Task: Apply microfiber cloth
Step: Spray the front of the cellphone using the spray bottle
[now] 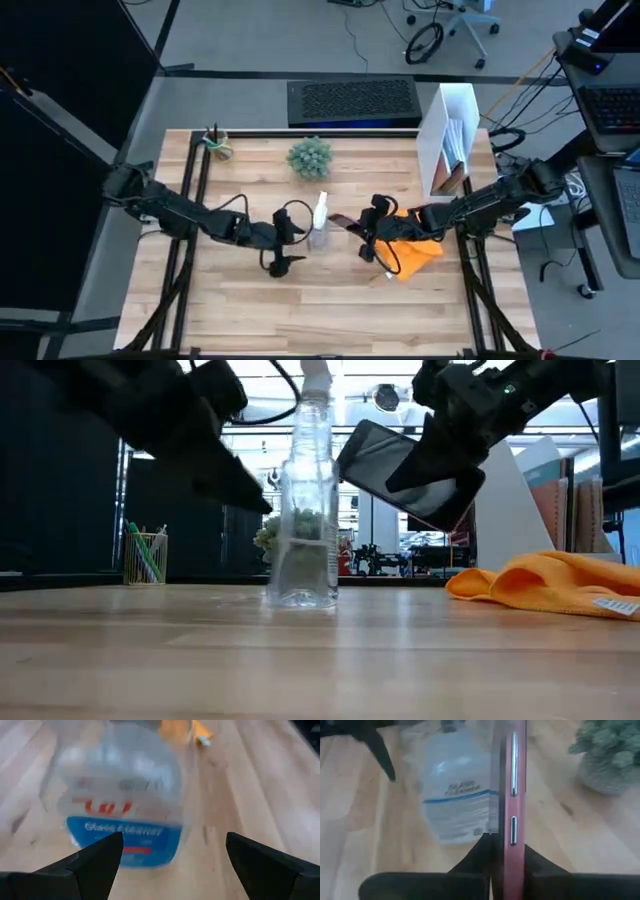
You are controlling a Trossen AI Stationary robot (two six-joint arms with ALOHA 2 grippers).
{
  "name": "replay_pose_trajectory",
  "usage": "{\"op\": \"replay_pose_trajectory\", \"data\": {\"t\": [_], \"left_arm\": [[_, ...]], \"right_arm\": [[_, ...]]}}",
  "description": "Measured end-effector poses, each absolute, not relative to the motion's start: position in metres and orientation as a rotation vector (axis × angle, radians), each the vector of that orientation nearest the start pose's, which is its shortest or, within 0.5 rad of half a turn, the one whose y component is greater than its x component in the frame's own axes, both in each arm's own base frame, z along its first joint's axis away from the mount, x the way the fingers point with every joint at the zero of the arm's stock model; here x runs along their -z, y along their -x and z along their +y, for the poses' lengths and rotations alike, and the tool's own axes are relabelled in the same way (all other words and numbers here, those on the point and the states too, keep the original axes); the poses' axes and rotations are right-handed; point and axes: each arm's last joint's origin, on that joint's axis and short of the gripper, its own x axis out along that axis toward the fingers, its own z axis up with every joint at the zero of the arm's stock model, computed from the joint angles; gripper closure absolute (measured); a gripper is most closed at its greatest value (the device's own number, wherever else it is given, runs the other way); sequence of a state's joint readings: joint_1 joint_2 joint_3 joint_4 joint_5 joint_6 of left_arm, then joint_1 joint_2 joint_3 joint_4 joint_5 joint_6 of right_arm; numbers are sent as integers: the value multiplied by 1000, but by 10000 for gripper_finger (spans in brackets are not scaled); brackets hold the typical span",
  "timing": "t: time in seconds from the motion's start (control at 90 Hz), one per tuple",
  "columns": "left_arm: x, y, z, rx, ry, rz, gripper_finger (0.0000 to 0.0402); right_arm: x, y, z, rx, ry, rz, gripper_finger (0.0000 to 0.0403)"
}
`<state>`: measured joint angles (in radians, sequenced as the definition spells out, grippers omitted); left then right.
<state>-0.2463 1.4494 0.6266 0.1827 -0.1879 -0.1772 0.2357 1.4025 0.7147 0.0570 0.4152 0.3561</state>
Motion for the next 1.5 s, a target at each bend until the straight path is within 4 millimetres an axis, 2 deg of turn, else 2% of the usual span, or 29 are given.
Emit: {"op": "replay_pose_trajectory", "data": {"t": [0.133,0.4,0.589,0.856,1.1,1.289,1.5], "left_arm": [[-176,-262,-59,-10,44,649,64],[-235,-245,-48,-46,94,455,64],[-258,-233,-39,-92,86,341,64],[-262,-233,-24,-192,40,322,59],[-273,-239,-21,-210,67,293,5],[-270,-249,-23,-199,-11,324,9],[-263,-254,-23,-204,17,347,10]], "right_arm": [[-203,-270,53,277,-139,563,394],[-228,-258,42,285,-110,494,394],[-232,-257,28,318,-62,489,392],[-231,-257,23,331,-53,503,388],[-231,-257,23,325,-36,507,390],[-230,-257,23,323,-25,518,390],[-230,-257,24,321,-21,523,390]]}}
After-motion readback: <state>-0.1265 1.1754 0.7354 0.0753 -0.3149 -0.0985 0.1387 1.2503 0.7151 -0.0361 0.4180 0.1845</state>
